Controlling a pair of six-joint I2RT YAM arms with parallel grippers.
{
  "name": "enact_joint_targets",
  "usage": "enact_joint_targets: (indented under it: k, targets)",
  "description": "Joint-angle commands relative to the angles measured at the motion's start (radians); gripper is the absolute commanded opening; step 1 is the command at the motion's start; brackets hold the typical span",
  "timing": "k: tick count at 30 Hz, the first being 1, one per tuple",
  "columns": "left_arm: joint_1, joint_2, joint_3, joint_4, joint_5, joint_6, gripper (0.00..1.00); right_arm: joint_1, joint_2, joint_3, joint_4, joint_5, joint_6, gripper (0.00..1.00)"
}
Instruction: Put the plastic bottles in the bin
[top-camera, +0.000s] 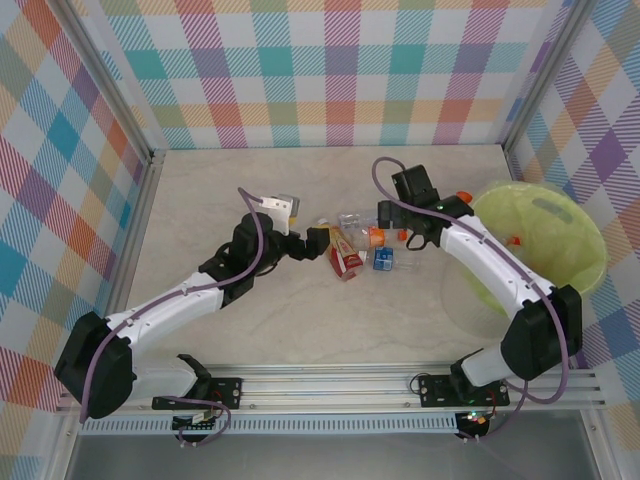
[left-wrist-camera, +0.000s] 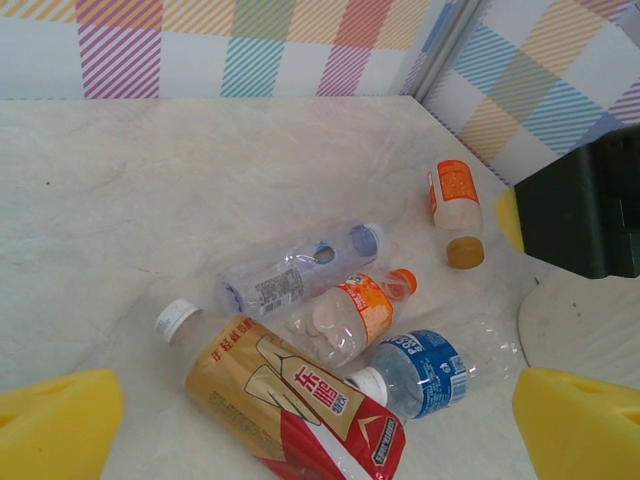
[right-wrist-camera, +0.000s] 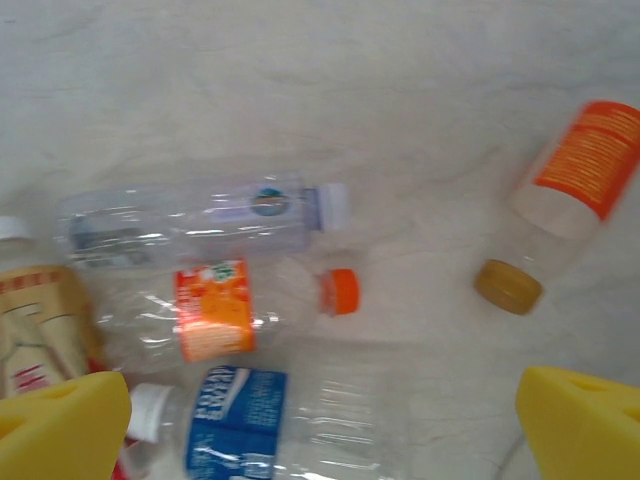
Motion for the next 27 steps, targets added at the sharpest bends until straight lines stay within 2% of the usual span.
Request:
enact_joint_targets:
  k: [1,6,9,11,16,20,27]
  targets:
    - [0.011,-0.026,-0.019,-0.004,-0.016,-0.008,1.00,-0.039,-0.071,-0.040,-0.025,0.094,0.045,0.99]
    - [0.015,-0.015,-0.017,0.003,-0.012,-0.012,1.00,-0.089,-0.131,-0.086,-0.012,0.086,0.029,0.99]
    - [0.014,-0.009,-0.019,0.008,-0.012,-0.018,1.00,-0.091,-0.098,-0.066,-0.004,0.043,0.024,0.99]
    - [0.015,-0.008,-0.020,0.010,-0.012,-0.021,1.00,-0.088,-0.060,-0.035,0.008,0.000,0.034,0.98]
    - [0.016,-0.020,-0.032,0.006,-0.021,-0.028,1.00,-0.038,0.050,0.040,0.139,-0.198,0.039,0.98]
    - [0.019,-0.035,-0.045,0.001,-0.038,-0.027,1.00,0.031,0.220,0.182,0.132,-0.112,0.081,1.00]
    - [0.034,-0.070,-0.065,-0.028,-0.061,-0.031,1.00,0.013,0.432,0.299,0.240,0.037,0.169,1.00]
